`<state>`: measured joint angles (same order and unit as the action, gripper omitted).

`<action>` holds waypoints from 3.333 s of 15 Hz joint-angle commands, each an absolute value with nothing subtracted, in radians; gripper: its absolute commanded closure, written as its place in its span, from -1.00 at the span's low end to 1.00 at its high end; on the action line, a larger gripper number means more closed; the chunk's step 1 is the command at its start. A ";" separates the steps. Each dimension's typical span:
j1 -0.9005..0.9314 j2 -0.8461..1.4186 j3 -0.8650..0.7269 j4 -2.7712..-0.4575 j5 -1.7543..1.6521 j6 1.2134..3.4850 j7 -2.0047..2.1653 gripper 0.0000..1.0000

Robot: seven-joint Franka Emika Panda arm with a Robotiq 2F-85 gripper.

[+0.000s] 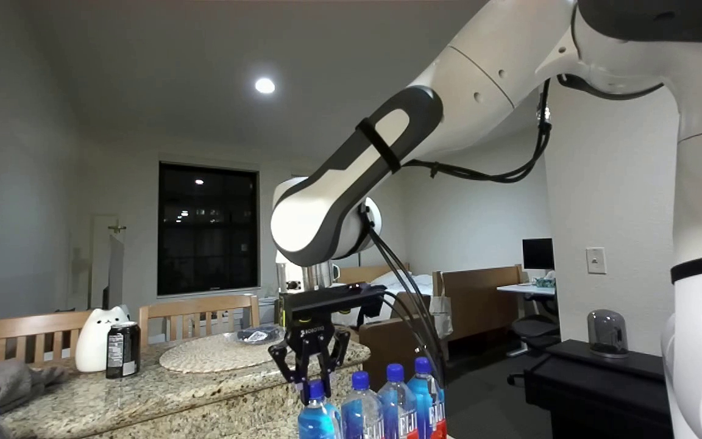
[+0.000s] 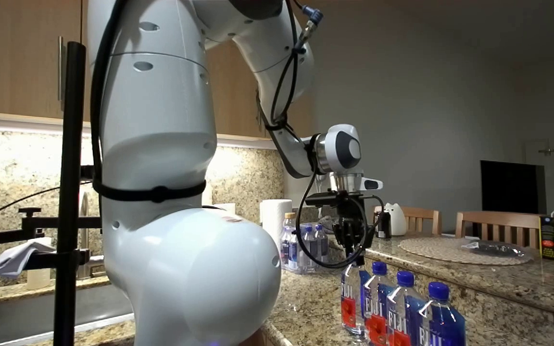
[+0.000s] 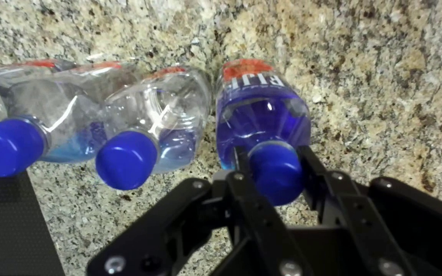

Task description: Move the water bottles forward

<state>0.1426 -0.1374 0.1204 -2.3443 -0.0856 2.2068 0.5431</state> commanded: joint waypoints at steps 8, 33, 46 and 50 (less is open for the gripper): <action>0.100 -0.196 0.106 -2.419 -0.044 2.288 0.444 0.71; 0.084 -0.176 0.097 -2.399 -0.049 2.292 0.439 -0.84; 0.054 -0.384 0.081 -2.302 -0.053 1.930 0.410 -1.00; 0.050 -0.349 0.105 -2.291 -0.060 1.978 0.451 -1.00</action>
<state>0.0731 -0.3481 0.0840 -2.2926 -0.0678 1.9796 0.4575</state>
